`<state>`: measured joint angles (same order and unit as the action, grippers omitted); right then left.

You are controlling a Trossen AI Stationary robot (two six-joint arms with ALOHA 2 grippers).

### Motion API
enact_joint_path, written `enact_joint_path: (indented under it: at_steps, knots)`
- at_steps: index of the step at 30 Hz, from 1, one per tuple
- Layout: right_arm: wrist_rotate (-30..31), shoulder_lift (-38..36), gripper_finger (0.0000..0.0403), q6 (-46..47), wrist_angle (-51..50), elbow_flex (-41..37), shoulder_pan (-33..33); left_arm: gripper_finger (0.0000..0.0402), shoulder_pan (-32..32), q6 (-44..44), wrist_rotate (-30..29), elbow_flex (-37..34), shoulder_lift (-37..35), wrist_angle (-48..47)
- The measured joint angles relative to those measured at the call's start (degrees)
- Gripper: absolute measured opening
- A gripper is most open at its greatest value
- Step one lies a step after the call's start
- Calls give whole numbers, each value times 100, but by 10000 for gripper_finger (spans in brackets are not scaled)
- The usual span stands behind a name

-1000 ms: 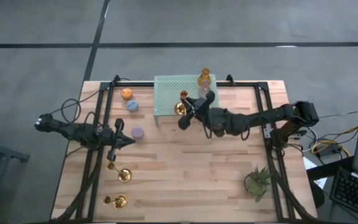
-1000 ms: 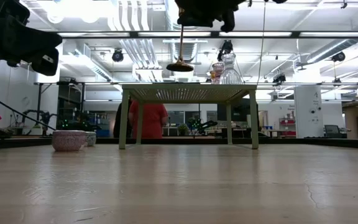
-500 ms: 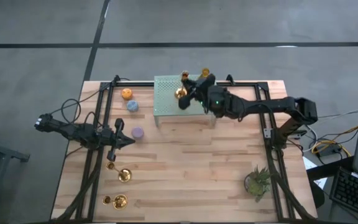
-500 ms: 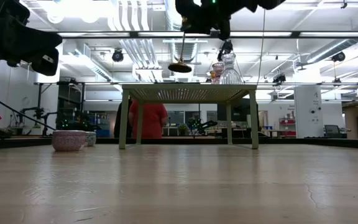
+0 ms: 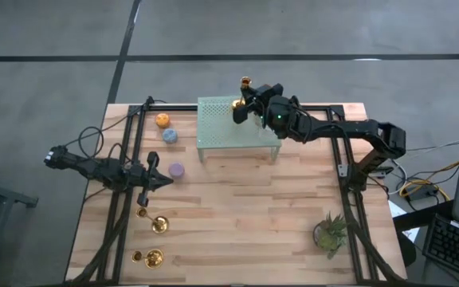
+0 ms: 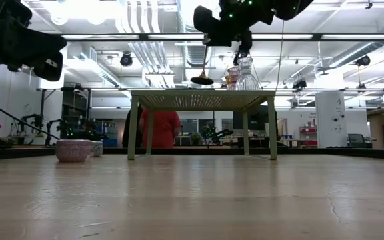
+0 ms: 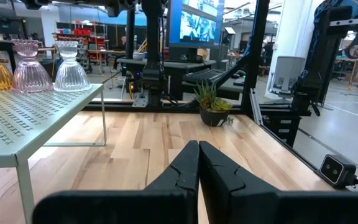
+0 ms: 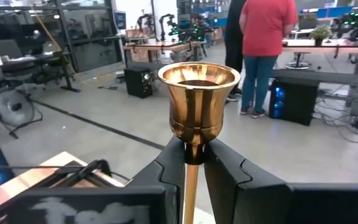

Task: Pick & Place candle stick holders
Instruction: Put the top gold candle holder on the shelf

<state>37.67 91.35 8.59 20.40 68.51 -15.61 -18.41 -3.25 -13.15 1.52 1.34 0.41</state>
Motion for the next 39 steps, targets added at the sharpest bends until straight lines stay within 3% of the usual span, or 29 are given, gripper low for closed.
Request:
enact_joint_path:
  at_steps: [11, 39]
  knots:
    - [240, 356, 36, -364, 250, 153, -162, 14, 0, 0, -2, 0, 0, 2]
    - [292, 686, 43, 21, -143, 145, -401, 14, 0, 0, -2, 0, -2, 2]
